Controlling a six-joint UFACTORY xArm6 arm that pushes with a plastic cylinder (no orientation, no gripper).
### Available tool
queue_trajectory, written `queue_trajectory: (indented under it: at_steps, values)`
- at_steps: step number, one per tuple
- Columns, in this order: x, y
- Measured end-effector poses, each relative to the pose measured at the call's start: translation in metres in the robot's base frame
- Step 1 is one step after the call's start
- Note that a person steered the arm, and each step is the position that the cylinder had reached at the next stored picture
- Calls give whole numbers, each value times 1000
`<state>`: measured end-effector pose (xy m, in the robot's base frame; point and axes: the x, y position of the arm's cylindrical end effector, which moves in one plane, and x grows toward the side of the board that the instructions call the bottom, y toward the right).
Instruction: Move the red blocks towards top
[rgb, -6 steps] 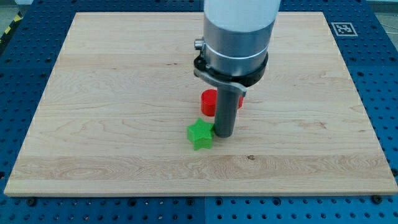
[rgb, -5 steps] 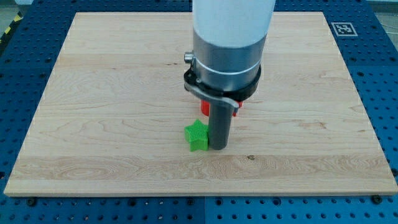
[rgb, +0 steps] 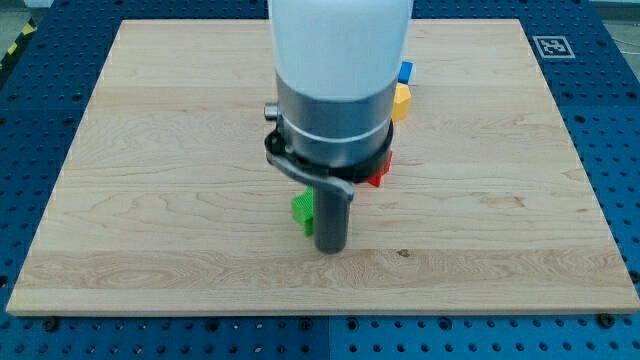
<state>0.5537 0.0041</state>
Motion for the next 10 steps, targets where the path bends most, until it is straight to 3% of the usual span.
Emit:
queue_trajectory:
  at_steps: [3,8,10]
  values:
    - [-63,0]
    - [-72,30]
    - [-100,31]
